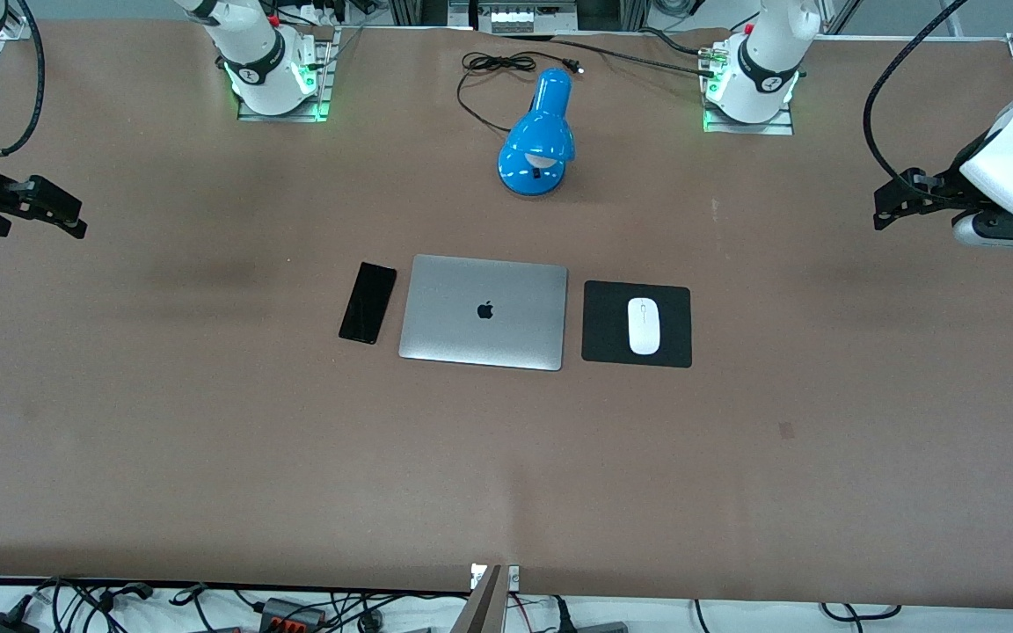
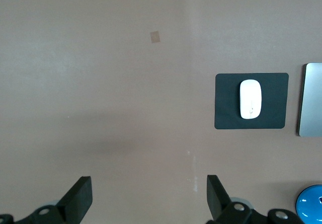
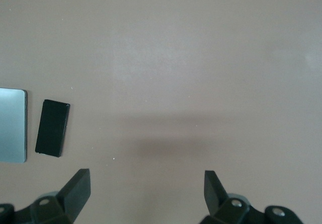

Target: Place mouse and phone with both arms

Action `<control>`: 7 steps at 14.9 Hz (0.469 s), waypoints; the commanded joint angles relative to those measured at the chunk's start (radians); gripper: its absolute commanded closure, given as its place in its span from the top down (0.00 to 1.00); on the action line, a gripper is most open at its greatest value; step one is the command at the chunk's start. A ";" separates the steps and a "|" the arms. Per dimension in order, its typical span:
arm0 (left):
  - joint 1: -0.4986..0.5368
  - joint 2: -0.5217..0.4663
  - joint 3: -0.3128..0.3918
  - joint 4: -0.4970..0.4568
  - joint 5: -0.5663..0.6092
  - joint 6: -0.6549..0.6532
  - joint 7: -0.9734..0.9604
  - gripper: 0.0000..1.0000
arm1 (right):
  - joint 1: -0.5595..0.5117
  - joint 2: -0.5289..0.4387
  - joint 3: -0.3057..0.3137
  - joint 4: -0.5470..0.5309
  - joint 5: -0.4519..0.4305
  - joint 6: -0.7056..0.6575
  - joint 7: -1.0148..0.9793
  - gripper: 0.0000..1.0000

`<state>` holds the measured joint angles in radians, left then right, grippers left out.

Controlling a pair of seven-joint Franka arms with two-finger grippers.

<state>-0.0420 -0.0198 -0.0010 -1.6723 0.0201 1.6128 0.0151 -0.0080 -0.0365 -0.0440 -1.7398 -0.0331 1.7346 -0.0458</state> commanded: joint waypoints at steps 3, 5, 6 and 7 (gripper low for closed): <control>-0.009 0.015 0.004 0.032 0.012 -0.024 0.019 1.00 | 0.009 -0.006 -0.004 0.006 -0.001 -0.029 -0.014 1.00; -0.009 0.015 0.004 0.032 0.014 -0.024 0.017 1.00 | 0.010 -0.008 -0.004 0.006 -0.001 -0.029 -0.013 1.00; -0.009 0.015 0.004 0.032 0.012 -0.024 0.017 1.00 | 0.010 -0.010 -0.004 0.006 0.001 -0.030 -0.012 1.00; -0.009 0.015 0.004 0.032 0.014 -0.024 0.017 1.00 | 0.010 -0.010 -0.004 0.006 0.001 -0.030 -0.014 1.00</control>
